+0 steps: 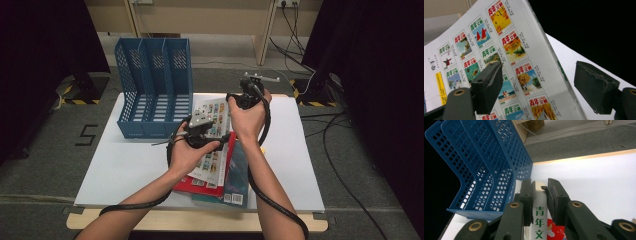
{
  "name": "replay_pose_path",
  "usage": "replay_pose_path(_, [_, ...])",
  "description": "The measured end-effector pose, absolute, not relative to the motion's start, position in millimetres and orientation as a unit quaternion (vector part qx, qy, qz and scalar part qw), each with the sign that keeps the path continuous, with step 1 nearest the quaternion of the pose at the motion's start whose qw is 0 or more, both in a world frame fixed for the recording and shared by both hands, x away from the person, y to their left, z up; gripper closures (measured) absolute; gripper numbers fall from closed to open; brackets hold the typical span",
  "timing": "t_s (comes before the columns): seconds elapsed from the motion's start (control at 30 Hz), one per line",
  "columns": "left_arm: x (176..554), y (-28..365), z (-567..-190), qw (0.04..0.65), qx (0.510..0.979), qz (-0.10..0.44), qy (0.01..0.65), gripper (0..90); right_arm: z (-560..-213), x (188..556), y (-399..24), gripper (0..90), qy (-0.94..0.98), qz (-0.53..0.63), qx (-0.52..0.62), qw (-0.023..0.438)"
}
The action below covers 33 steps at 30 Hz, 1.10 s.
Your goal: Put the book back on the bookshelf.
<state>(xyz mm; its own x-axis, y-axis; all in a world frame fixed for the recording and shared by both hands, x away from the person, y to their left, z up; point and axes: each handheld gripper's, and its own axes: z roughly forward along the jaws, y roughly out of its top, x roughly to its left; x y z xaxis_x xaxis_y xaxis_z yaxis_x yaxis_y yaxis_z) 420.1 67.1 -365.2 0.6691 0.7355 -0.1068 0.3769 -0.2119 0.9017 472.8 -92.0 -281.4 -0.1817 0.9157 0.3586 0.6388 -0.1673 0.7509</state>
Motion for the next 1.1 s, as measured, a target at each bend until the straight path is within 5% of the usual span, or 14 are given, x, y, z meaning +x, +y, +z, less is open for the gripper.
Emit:
replay_pose_path(0.6, [423.7, 63.1, -367.0, 0.472, 0.761, 0.227, 0.383, 24.0, -263.6, 454.6, -69.7, 75.7, 0.633, 0.469, 0.594, 0.162])
replay_pose_path(1.1, [413.3, 83.6, -378.5, 0.448, 0.759, 0.260, 0.394, 44.6, -261.0, 440.5, -47.6, 75.6, 0.648, 0.472, 0.576, 0.157])
